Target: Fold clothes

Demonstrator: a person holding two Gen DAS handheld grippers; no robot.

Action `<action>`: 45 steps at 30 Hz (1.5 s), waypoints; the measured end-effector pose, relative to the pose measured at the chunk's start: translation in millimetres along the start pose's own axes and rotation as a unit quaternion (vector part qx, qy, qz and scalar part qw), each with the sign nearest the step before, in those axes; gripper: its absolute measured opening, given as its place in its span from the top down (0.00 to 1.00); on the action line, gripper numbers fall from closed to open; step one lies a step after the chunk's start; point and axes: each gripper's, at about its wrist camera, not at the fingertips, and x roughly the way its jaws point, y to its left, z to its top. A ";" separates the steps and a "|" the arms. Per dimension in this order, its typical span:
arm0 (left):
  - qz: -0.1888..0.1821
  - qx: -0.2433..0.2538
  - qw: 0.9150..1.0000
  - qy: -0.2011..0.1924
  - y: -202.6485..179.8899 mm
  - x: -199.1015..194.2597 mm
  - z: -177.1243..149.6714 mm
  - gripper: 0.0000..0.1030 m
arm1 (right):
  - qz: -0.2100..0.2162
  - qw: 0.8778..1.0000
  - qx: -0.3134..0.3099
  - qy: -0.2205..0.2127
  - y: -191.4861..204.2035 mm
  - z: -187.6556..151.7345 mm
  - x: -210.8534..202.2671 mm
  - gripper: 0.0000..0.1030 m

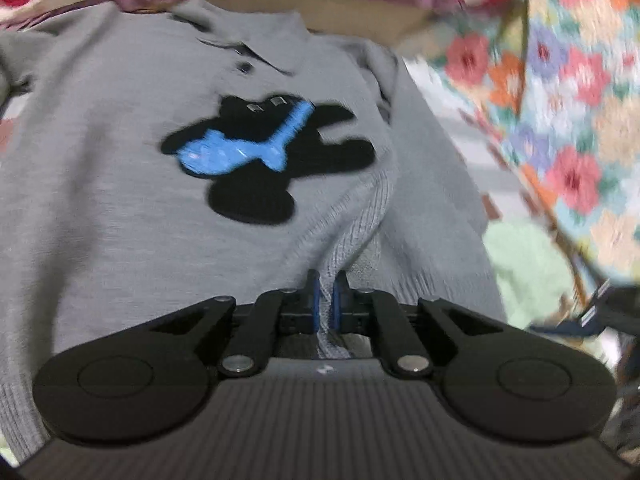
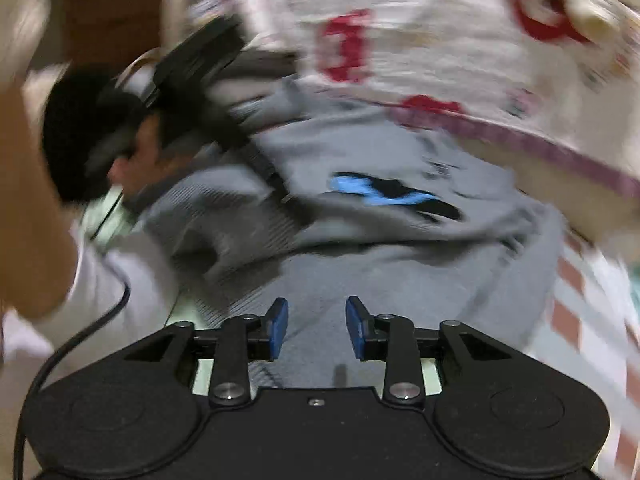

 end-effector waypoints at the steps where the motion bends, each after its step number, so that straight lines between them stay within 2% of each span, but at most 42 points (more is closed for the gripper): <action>1: 0.008 -0.011 1.000 -0.005 5.7 -0.7 1.9 0.94 | 0.006 1.000 -0.018 0.008 6.0 -0.3 8.6 0.57; 4: 0.040 -0.023 0.999 -0.016 18.2 -0.8 4.3 0.94 | 0.021 0.998 -0.035 0.042 13.0 -8.6 31.9 0.57; 6: 0.060 -0.023 0.998 -0.021 23.9 0.0 3.3 0.94 | 0.015 0.998 -0.036 0.052 15.7 -14.9 40.0 0.56; 16: 0.072 -0.064 0.995 -0.023 39.9 0.5 -5.8 0.94 | -0.039 0.996 -0.061 0.043 25.4 -18.9 52.0 0.55; 21: 0.088 -0.099 0.991 -0.026 53.9 -3.7 -10.4 0.94 | -0.058 0.992 -0.099 0.049 32.8 -18.8 63.8 0.44; 23: 0.085 -0.116 0.989 -0.027 59.2 -6.2 -13.3 0.94 | -0.063 0.993 -0.093 0.043 31.5 -17.9 68.0 0.45; 24: 0.084 -0.121 0.989 -0.027 60.6 -8.2 -14.6 0.94 | -0.064 0.994 -0.082 0.036 29.3 -17.1 67.0 0.52; 25: 0.083 -0.123 0.988 -0.029 61.2 -10.5 -15.8 0.94 | -0.063 0.996 -0.063 0.024 26.0 -15.6 64.1 0.66; 26: 0.084 -0.124 0.988 -0.030 61.8 -13.0 -16.8 0.94 | -0.060 0.997 -0.037 0.009 21.7 -13.4 59.3 0.89; 29: 0.088 -0.130 0.987 -0.038 65.8 -21.7 -20.0 0.94 | -0.082 0.995 0.020 -0.048 8.4 -5.6 37.9 0.90; 31: 0.080 -0.136 0.987 -0.043 68.0 -27.6 -21.8 0.94 | -0.113 0.988 0.046 -0.093 0.9 2.5 12.0 0.90; 34: 0.054 -0.138 0.987 -0.059 64.8 -41.6 -22.6 0.93 | -0.152 0.970 0.096 -0.166 -12.8 14.8 -34.7 0.90; 36: 0.046 -0.129 0.988 -0.069 59.7 -51.3 -24.6 0.93 | -0.127 0.951 0.185 -0.211 -36.4 6.9 -62.0 0.90; 37: 0.049 -0.125 0.989 -0.069 58.2 -54.2 -25.7 0.93 | -0.120 0.944 0.218 -0.219 -46.8 -0.5 -66.7 0.91; 40: 0.086 -0.114 0.988 -0.061 58.1 -62.2 -27.8 0.92 | -0.182 0.944 0.231 -0.148 -60.0 -24.4 -46.0 0.90; 43: 0.142 -0.103 0.982 -0.062 63.2 -78.5 -27.9 0.88 | -0.199 0.946 0.232 -0.108 -55.1 -40.2 -37.8 0.89; 45: 0.184 -0.108 0.975 -0.064 73.2 -91.0 -28.4 0.79 | -0.210 0.946 0.232 -0.081 -51.9 -50.7 -32.4 0.86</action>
